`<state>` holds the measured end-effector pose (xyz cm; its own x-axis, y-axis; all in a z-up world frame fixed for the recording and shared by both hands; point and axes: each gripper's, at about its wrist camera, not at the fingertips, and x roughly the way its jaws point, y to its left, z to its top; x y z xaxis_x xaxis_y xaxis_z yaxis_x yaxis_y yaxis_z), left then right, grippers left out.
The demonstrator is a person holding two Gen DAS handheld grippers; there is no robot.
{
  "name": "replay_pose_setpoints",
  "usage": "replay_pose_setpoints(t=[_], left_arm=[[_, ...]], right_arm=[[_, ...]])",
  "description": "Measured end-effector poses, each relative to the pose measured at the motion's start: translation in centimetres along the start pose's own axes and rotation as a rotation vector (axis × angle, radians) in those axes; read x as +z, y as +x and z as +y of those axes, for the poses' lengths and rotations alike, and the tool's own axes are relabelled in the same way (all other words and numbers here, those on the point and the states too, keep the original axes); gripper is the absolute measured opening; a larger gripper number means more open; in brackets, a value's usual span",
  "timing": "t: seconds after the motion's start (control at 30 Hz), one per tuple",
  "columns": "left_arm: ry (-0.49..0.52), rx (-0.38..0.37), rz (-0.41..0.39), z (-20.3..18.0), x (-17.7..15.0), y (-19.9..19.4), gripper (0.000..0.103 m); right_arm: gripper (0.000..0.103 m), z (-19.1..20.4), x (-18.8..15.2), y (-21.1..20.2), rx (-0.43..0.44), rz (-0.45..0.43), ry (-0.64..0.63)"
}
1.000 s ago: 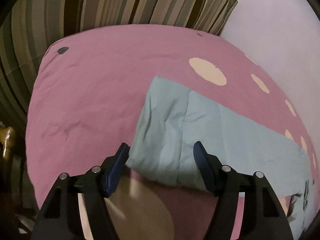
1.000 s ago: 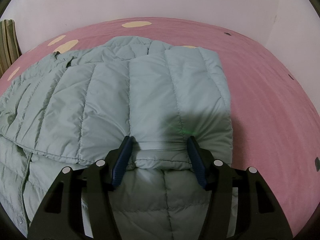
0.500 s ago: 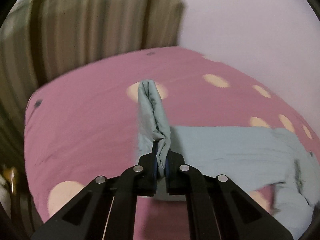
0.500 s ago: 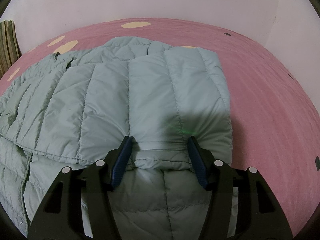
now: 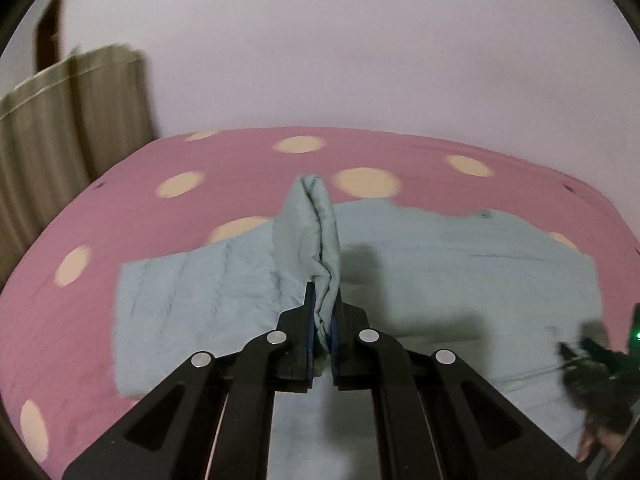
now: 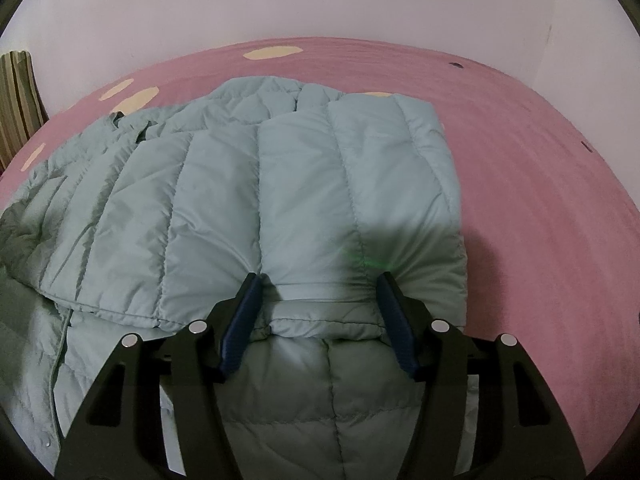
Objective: Fold large clothes
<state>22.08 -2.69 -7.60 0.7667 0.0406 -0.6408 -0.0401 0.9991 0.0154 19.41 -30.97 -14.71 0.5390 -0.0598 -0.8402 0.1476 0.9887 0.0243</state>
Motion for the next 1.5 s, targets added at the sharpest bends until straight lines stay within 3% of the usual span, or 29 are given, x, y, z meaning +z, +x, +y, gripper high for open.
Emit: replay_pose_setpoints(t=[0.23, 0.5, 0.57, 0.63, 0.77, 0.9, 1.0, 1.07, 1.17, 1.3, 1.5], left_arm=[[0.122, -0.108, 0.042, -10.0, -0.6, 1.5, 0.005], [0.166, -0.171, 0.160, -14.2, -2.7, 5.9, 0.008], [0.185, -0.177, 0.177, -14.8, -3.2, 6.4, 0.015], [0.174, -0.205, 0.181, -14.8, -3.4, 6.3, 0.034], [0.142, -0.235, 0.145, -14.1, -2.7, 4.6, 0.058], [0.114, -0.249, 0.082, -11.7, -1.9, 1.2, 0.066], [0.067, -0.203, 0.045, -7.9, -2.0, -1.0, 0.067], [0.042, -0.145, 0.023, -5.0, -2.3, -1.8, 0.067], [0.025, 0.004, 0.012, 0.2, -3.2, -2.5, 0.067], [-0.038, 0.144, 0.022, 6.4, -4.4, -2.5, 0.067], [-0.165, 0.217, 0.072, 13.3, -5.9, -1.8, 0.067]], right_arm=[[0.064, 0.0, 0.0, -0.1, 0.023, -0.002, 0.013], [0.066, -0.1, 0.0, -0.1, 0.044, -0.004, 0.024], [0.066, -0.2, 0.0, -0.1, 0.046, -0.003, 0.025], [0.067, -0.2, 0.0, -0.1, 0.048, -0.003, 0.027], [0.067, -0.1, 0.1, -0.1, 0.046, -0.003, 0.026], [0.067, -0.1, 0.2, -0.2, 0.044, -0.003, 0.025], [0.067, 0.1, 0.3, -0.2, 0.039, 0.002, 0.022], [0.066, 0.1, 0.4, -0.7, 0.030, -0.001, 0.016], [0.066, 0.4, 0.7, -2.6, 0.029, -0.012, 0.035], [0.066, 2.9, 1.5, -4.9, 0.112, -0.028, 0.027], [0.066, 8.7, 3.8, -3.9, 0.234, -0.005, -0.021]])
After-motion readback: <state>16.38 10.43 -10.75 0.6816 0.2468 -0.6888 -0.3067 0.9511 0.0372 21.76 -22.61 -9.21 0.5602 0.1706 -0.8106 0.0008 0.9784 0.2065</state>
